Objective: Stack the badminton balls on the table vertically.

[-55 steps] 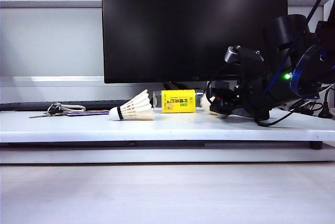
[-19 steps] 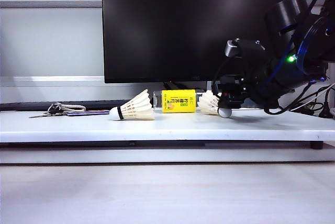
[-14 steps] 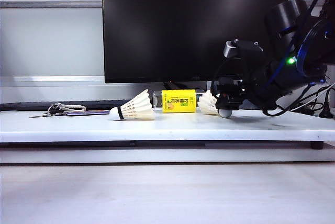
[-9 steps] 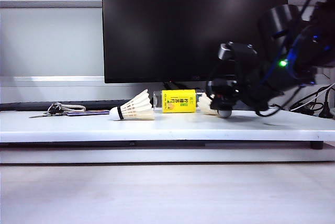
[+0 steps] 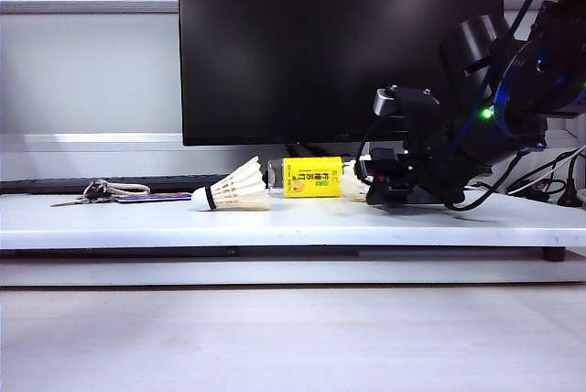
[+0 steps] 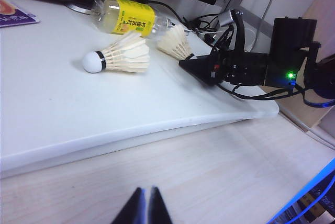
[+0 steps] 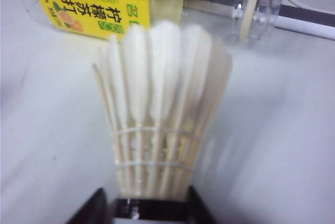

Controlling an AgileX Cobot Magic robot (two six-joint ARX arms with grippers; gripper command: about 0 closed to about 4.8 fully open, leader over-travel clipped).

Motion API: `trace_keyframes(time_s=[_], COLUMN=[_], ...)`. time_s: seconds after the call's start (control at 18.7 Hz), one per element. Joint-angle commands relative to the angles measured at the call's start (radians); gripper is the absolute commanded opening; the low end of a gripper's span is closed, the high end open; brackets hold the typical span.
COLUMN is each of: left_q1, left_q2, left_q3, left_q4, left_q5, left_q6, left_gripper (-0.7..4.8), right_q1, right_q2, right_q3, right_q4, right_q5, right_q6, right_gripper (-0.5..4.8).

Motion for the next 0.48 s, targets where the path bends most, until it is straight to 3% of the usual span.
trace_keyframes(time_s=[0.05, 0.16, 0.21, 0.48], left_q1=[-0.002, -0.002, -0.002, -0.002], left_q2=[-0.003, -0.003, -0.003, -0.003], left_q3=[-0.003, -0.003, -0.003, -0.003], left_q4=[-0.017, -0.017, -0.017, -0.018], left_q5=[0.012, 0.014, 0.020, 0.027], left_q6=[-0.010, -0.010, -0.010, -0.010], left_gripper=[0.26, 0.26, 0.26, 0.26], right_q1=[0.002, 0.002, 0.002, 0.002], right_q2=[-0.003, -0.003, -0.004, -0.021], right_q3=[0.003, 0.003, 0.003, 0.003], right_q4=[-0.010, -0.013, -0.013, -0.021], right_q5=[0.017, 0.018, 0.018, 0.017], right_q6=[-0.009, -0.010, -0.010, -0.011], right_gripper=[1.46, 1.40, 1.01, 0.93])
